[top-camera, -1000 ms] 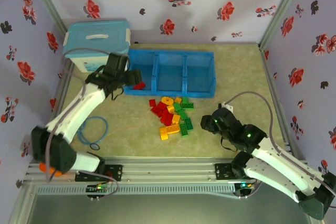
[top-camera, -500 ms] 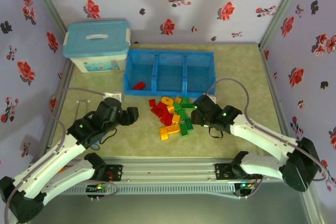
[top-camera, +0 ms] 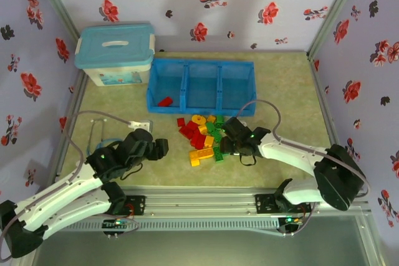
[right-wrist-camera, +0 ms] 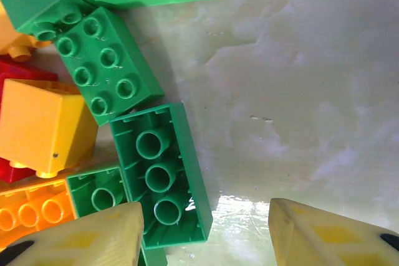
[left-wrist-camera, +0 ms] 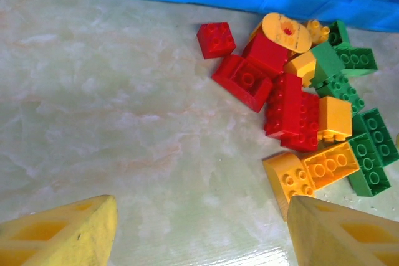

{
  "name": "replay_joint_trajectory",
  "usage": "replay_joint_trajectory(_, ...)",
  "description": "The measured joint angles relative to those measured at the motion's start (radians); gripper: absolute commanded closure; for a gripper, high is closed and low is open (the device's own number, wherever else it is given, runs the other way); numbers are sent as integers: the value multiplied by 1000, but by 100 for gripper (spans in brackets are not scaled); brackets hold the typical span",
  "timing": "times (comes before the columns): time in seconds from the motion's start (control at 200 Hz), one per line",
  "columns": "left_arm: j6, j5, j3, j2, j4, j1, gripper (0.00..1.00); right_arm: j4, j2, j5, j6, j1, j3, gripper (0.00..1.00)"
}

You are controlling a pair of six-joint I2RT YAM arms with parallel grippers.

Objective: Sort the legos into containers by color
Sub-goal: Pick up the lego from the bottom-center of the table.

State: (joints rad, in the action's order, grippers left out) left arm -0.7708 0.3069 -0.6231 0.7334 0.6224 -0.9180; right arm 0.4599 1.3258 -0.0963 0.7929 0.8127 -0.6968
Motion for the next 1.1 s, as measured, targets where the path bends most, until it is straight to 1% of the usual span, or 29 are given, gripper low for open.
replay_joint_trajectory(0.23,-18,8,19,0,-1,-17,30,-47,77,0,2,0,-1,45)
replay_joint_trajectory(0.37,-26,12,21,0,-2,-18,30,-72,115,3,3,2,-23,47)
replay_joint_trajectory(0.52,-35,16,26,0,-2,-20,31,-105,134,3,12,2,-32,54)
replay_joint_trajectory(0.645,-41,23,37,0,-8,-21,31,-117,130,-8,32,6,-26,58)
replay_joint_trajectory(0.77,-44,27,44,0,-9,-27,31,-114,87,-47,54,9,9,59)
replay_joint_trajectory(0.9,-45,29,47,0,-14,-29,31,-42,-10,-96,72,9,53,59)
replay_joint_trajectory(1.045,-47,34,47,0,-21,-35,32,6,-129,-116,73,9,83,51)
replay_joint_trajectory(1.1,-48,34,47,0,-23,-39,32,13,-159,-117,71,9,83,46)
